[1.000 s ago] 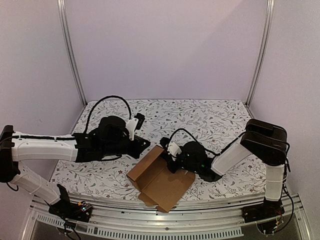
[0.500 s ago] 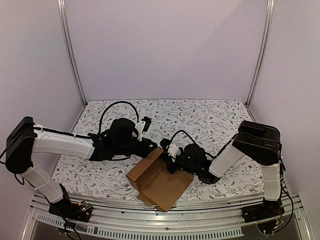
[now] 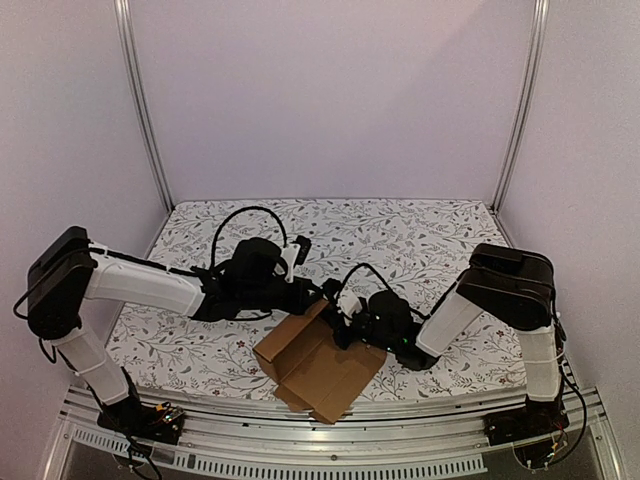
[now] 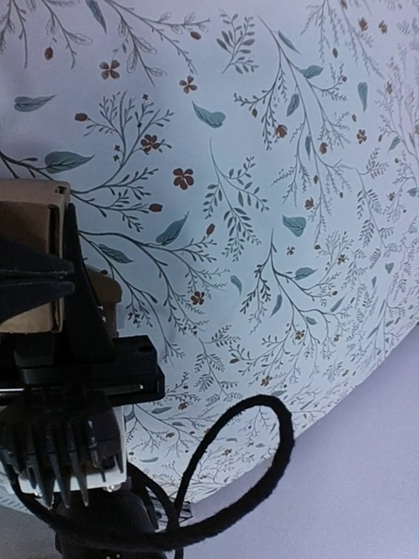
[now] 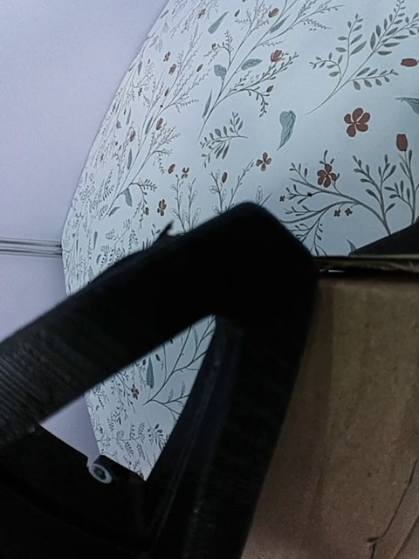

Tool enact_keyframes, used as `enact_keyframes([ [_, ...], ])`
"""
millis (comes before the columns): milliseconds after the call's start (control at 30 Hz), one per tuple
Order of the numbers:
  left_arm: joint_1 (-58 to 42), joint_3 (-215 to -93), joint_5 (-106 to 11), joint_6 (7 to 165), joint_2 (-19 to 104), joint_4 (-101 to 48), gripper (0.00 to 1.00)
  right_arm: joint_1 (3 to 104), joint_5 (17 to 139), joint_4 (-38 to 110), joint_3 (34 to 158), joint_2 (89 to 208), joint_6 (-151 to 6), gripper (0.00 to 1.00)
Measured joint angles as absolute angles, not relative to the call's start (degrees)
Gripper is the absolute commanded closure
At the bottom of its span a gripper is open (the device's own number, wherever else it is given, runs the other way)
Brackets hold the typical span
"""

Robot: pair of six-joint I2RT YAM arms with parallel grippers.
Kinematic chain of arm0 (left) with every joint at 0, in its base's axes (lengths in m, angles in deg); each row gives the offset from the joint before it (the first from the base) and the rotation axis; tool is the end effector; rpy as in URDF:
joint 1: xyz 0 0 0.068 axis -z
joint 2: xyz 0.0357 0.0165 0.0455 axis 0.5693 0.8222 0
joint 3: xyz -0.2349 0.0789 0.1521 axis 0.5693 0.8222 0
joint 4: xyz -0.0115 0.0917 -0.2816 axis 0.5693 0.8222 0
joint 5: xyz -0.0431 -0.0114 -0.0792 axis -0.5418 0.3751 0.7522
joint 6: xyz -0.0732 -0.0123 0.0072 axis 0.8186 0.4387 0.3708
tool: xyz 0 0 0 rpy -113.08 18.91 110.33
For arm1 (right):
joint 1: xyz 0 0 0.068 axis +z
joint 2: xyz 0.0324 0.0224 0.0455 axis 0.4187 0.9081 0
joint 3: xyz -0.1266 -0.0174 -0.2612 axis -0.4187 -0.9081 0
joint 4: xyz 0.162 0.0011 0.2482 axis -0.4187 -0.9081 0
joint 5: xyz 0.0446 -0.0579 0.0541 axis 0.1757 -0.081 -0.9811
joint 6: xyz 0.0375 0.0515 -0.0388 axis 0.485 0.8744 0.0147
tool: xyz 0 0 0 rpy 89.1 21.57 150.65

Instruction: Fold the paper box

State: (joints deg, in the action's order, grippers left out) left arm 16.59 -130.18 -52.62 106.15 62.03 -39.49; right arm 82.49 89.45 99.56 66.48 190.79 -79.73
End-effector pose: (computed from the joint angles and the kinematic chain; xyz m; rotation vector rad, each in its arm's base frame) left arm 0.2462 -0.3127 0.1625 0.4186 2.2138 -0.8876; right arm 0.2329 0.3612 0.0569 -0.8560 1.6471 0.6492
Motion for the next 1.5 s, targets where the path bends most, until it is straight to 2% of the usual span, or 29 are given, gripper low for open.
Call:
enact_keyframes([
  [500, 16.6, -131.1, -50.8, 107.8, 66.7, -43.8, 1.00, 82.5, 90.1, 100.7, 65.5, 192.4, -77.1, 0.71],
  [767, 16.6, -131.1, -51.2, 107.7, 66.8, -44.0, 1.00, 82.5, 91.1, 101.2, 65.0, 192.5, -76.8, 0.66],
  [1067, 16.7, -131.1, -51.9, 107.6, 66.7, -43.9, 1.00, 82.5, 91.6, 102.1, 64.4, 192.5, -76.8, 0.68],
  [1333, 16.9, -131.1, -52.1, 107.5, 66.7, -43.8, 1.00, 82.5, 92.4, 102.2, 65.8, 192.5, -76.8, 0.76],
  [1400, 17.0, -131.1, -52.1, 107.5, 66.6, -43.6, 1.00, 82.5, 92.5, 102.1, 66.6, 192.5, -76.9, 0.80],
  [1500, 17.0, -131.1, -52.3, 107.5, 66.4, -43.2, 1.00, 82.5, 92.5, 101.8, 67.8, 192.5, -76.9, 0.92],
])
